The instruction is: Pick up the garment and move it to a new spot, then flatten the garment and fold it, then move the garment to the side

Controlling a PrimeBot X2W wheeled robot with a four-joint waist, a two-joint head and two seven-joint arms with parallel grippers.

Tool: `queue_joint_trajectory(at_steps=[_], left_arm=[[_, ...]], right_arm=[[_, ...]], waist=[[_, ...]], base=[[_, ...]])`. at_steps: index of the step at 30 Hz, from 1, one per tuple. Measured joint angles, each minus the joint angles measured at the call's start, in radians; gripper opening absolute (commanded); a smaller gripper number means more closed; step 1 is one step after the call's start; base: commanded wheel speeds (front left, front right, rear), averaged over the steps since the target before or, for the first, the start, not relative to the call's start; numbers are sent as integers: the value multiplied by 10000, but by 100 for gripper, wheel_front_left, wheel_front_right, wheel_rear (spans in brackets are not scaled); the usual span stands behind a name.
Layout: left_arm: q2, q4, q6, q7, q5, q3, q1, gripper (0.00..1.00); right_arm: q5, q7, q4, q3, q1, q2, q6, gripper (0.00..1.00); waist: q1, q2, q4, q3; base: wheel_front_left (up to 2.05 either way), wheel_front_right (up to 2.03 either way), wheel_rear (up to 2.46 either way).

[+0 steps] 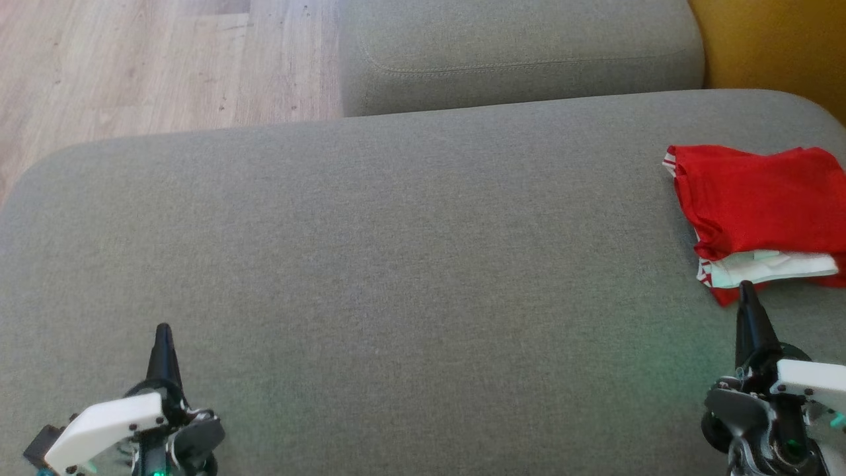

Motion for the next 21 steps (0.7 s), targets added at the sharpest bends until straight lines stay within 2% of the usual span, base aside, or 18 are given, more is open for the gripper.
queue_joint_trajectory(at_steps=[21], left_arm=[[0,0,0,0,0,4,0,0]], right_arm=[[0,0,0,0,0,0,0,0]], waist=[[0,0,0,0]], base=[[0,0,0]])
